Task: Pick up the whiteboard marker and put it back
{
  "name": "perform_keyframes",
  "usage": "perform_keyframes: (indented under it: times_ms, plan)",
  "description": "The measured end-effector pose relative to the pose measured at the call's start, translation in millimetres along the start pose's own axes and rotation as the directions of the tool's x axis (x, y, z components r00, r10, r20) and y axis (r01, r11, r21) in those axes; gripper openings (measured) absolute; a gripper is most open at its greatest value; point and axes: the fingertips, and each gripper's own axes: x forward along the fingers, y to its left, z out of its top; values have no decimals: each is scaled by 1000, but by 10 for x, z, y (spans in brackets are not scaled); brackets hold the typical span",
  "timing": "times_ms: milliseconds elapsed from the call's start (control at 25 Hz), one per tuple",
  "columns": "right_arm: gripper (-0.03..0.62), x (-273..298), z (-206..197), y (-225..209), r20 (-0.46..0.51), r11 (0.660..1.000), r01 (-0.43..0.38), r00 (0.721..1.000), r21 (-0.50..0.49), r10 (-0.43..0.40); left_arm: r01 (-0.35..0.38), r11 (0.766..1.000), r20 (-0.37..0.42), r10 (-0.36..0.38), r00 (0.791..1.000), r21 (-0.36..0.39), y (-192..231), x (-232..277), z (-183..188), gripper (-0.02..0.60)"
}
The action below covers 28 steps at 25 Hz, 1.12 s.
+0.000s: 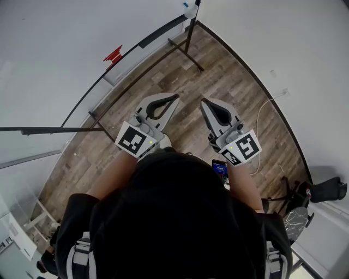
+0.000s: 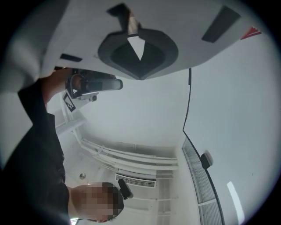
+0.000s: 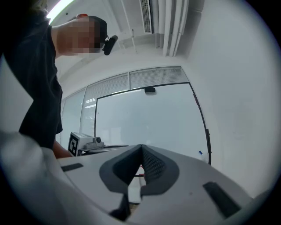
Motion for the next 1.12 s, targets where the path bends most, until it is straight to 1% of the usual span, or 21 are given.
perform_keyframes:
  times_ms: [160, 280, 440, 640, 760, 920, 1120]
  plan:
    - [-6, 253, 40, -116, -13, 999, 38, 999, -12, -38, 13, 1000, 12, -13, 1000, 2, 244, 66, 55, 3]
    - [-6, 372, 59, -218, -18, 998, 60, 998, -31, -61, 35, 999, 12, -35, 999, 4, 379, 147, 17, 3]
    - [-6, 451, 121, -323, 5, 995, 75, 997, -62, -75, 57, 998, 36, -56, 998, -28, 520, 259, 34, 3]
    - [-6, 520, 136, -589, 31, 993, 106, 994, -59, -104, 75, 996, 26, -75, 997, -37, 641, 484, -15, 3]
    - [-6, 593, 125, -752, 33, 993, 97, 995, -61, -95, 71, 997, 12, -71, 997, -35, 739, 632, -41, 3]
    - [-6, 659, 133, -1043, 31, 995, 68, 997, -68, -65, 48, 999, -41, -48, 998, -11, 869, 906, -74, 3]
    - [-6, 778, 205, -1489, 35, 997, 32, 999, -68, -30, 44, 999, 1, -44, 999, 2, 996, 1330, -12, 3]
